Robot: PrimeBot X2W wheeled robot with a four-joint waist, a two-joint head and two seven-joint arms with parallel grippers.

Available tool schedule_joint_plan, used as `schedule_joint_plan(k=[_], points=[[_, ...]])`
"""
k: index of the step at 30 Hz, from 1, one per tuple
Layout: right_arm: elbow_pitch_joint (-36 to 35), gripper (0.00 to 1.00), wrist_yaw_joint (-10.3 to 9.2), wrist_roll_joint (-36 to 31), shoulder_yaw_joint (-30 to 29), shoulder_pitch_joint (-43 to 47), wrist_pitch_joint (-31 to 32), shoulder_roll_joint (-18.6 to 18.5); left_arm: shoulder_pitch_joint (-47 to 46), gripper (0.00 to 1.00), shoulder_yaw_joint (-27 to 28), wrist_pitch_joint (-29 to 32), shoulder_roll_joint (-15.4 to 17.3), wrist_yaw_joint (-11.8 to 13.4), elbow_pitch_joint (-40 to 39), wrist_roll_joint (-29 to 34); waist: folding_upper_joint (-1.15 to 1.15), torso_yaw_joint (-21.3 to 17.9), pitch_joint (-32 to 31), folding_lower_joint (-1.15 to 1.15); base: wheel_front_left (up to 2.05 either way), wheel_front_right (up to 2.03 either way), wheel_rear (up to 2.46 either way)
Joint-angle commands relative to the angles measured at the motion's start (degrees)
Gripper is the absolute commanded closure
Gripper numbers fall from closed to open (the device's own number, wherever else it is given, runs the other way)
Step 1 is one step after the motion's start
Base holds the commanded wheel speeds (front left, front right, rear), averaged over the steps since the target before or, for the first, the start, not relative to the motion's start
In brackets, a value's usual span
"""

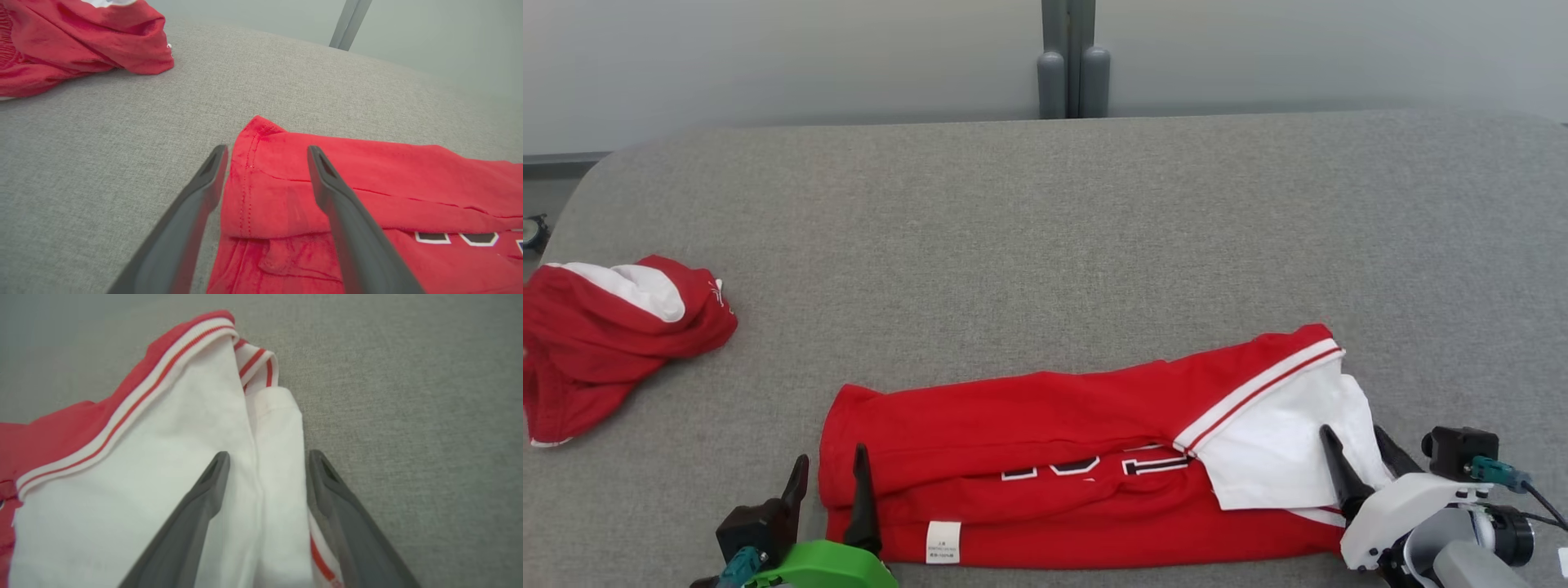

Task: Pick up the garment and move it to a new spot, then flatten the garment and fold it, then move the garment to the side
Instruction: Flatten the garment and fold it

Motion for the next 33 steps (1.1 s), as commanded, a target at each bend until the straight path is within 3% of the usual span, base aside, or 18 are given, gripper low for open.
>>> schedule_joint_plan(k=[1,6,13,16,17,25,33], points=[[1.75,0.00,-0.07,1.51,1.35,-1.17,0.16,0.10,-0.96,0.00,-0.21,0.00,0.29,0.14,-0.30,0.51,0.00,1.48,1.13,0.00,0.00,0.00,0.00],[7.59,0.00,-0.06,7.98,8.06,-1.79,3.07,0.16,-1.05,0.00,-0.28,0.00,0.28,0.55,-0.87,0.56,0.00,2.43,1.82,0.00,0.00,0.00,0.00],[5.73,0.00,0.32,15.88,18.26,-1.33,6.73,1.07,-0.84,0.00,0.31,0.00,0.28,0.62,-0.93,0.82,0.00,2.02,2.10,0.00,0.00,0.00,0.00],[4.83,0.83,0.32,18.21,21.58,-2.02,6.10,0.00,-1.43,0.00,-0.07,0.00,0.28,0.29,-1.06,0.86,0.00,2.00,2.17,0.00,0.00,0.00,0.00],[4.69,1.00,0.32,18.82,22.45,-2.52,5.48,-0.37,-1.53,0.00,-0.16,0.00,0.29,0.32,-1.10,0.79,0.00,2.00,2.17,0.00,0.00,0.00,0.00],[9.54,1.00,-0.39,19.93,21.14,-7.67,0.74,-5.74,-1.52,0.00,-0.40,0.00,0.29,0.29,-1.29,0.31,0.00,1.90,2.19,0.00,0.00,0.00,0.00],[13.82,1.00,-0.09,17.04,9.96,-10.03,-0.16,-9.70,-0.39,0.00,0.12,0.00,0.28,-0.22,-0.84,0.22,0.00,1.14,1.41,0.00,0.00,0.00,0.00]])
